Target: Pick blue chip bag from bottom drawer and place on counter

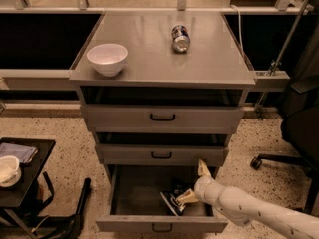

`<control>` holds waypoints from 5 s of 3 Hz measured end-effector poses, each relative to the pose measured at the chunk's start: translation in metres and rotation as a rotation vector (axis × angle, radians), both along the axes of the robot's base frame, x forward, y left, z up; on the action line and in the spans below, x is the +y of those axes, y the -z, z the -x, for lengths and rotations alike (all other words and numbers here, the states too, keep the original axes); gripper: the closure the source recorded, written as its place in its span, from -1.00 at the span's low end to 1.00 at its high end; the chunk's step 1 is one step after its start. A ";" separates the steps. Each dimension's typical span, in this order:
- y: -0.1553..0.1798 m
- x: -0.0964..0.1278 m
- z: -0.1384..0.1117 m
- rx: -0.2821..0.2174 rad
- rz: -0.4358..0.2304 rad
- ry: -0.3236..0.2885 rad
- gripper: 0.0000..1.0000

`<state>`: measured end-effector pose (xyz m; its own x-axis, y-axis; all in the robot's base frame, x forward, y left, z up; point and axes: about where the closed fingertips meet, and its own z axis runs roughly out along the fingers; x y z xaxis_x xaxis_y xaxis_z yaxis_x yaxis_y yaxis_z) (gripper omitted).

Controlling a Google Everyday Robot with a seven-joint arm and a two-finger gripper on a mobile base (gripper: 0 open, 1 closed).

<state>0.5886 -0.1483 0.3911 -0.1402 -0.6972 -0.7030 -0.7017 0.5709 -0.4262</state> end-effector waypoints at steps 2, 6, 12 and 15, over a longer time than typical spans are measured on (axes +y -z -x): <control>0.010 0.000 -0.001 0.020 -0.018 0.001 -1.00; 0.181 -0.002 -0.011 0.262 -0.090 0.097 -1.00; 0.247 0.019 -0.036 0.376 -0.125 0.089 -1.00; 0.260 0.021 -0.039 0.400 -0.155 0.078 -0.18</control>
Offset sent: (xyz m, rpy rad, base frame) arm 0.0020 -0.0031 -0.0236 0.0394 0.0472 -0.0081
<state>0.6281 -0.1272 0.1310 -0.4707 -0.5645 -0.6781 -0.7465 0.6645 -0.0349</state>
